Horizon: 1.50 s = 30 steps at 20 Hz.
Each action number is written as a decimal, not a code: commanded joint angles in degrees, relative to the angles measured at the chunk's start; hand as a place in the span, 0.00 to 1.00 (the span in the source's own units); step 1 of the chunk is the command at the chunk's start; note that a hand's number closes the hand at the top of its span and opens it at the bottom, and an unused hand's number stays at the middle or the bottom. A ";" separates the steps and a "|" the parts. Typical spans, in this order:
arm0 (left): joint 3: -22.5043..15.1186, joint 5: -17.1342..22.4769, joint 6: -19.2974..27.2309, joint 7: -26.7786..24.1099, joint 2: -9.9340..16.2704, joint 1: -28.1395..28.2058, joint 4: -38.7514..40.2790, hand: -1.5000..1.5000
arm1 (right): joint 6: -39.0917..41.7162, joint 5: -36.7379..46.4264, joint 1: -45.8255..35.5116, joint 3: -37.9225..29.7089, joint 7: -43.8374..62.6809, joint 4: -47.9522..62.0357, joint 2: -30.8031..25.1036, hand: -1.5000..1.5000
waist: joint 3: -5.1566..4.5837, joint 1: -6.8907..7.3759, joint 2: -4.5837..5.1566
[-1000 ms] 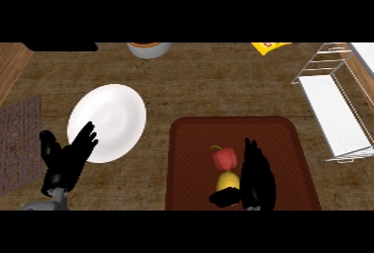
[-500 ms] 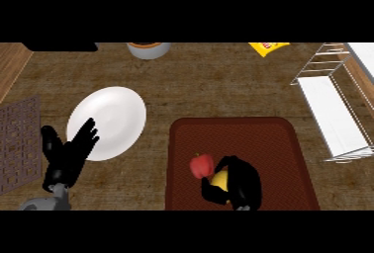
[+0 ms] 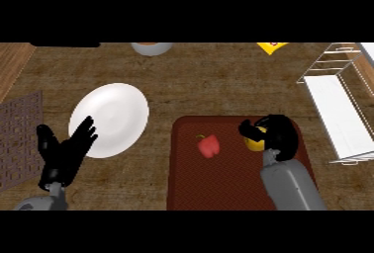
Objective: Pick the lemon from the tray and place it in the tiered shelf
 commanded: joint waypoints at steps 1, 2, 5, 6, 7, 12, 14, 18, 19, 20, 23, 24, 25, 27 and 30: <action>-1.22 -0.66 -0.32 -0.09 -0.53 -0.31 -0.03 0.50 | -6.39 5.33 -11.44 -10.39 12.69 6.27 -1.66 1.00 | -0.04 1.79 0.35; -0.30 0.02 -1.16 0.33 0.60 -0.94 0.43 0.50 | -8.04 6.55 -13.77 -12.34 12.43 7.24 -2.37 1.00 | -0.03 1.99 0.44; -1.01 -0.95 -0.46 0.48 0.10 -2.16 0.71 0.50 | -6.57 15.31 -22.22 -14.00 15.90 10.64 -5.54 1.00 | -0.15 2.16 0.04; -1.61 -1.20 0.00 0.38 -1.19 -2.90 2.34 0.50 | -9.43 18.86 -23.58 -13.34 17.20 11.89 -3.27 1.00 | -0.20 2.09 0.29; -1.88 -1.06 0.01 0.84 -1.36 -1.57 1.39 0.50 | -8.14 21.02 -26.07 -14.96 17.81 12.59 -5.63 1.00 | -0.18 2.54 0.00; -1.22 -1.45 0.19 0.01 -0.98 -2.12 2.81 0.50 | -3.28 34.64 -35.88 -17.01 23.82 14.95 -7.05 1.00 | -0.31 1.52 -0.68; -1.19 -1.28 -0.02 1.52 -0.36 -2.98 2.03 0.50 | 0.66 37.07 -41.40 -20.85 23.89 17.51 -8.98 1.00 | -0.25 2.09 -0.53; -1.38 -1.79 1.17 2.35 -1.00 -3.80 1.73 0.50 | 4.90 45.82 -47.83 -24.61 23.97 19.95 -7.93 1.00 | -0.15 1.28 -0.73; -1.39 -1.78 1.19 0.52 -1.56 -2.32 1.36 0.50 | 5.73 47.14 -48.86 -26.22 23.98 19.86 -8.96 1.00 | -0.16 1.24 -0.86; -1.38 -2.22 2.58 1.85 -2.13 -3.18 2.13 0.50 | 7.58 48.33 -50.48 -26.72 23.98 20.07 -9.94 1.00 | -0.13 0.63 -0.87; -0.93 -1.20 0.85 1.05 -1.71 -2.62 2.55 0.50 | 8.19 54.01 -53.66 -30.38 24.00 21.23 -8.20 1.00 | -0.12 1.06 -0.63; 0.27 -0.44 -0.96 -1.68 -0.22 0.21 2.29 0.50 | 9.47 53.24 -55.39 -31.12 24.00 21.16 -10.84 1.00 | -0.11 1.34 -0.79; -1.09 -1.81 1.39 -0.44 -2.46 -2.50 3.41 0.50 | 11.00 54.57 -56.74 -31.61 24.00 20.60 -9.17 1.00 | -0.10 0.23 -0.85; -0.35 -1.81 0.90 -0.96 -1.26 -2.36 2.98 0.50 | 9.97 56.20 -56.26 -34.09 24.00 20.49 -9.88 1.00 | -0.04 0.12 -0.80; -1.03 -2.54 1.89 0.26 -1.84 -1.23 2.70 0.50 | 13.80 57.58 -60.33 -35.34 21.76 20.04 -13.54 1.00 | 0.00 -0.22 -1.07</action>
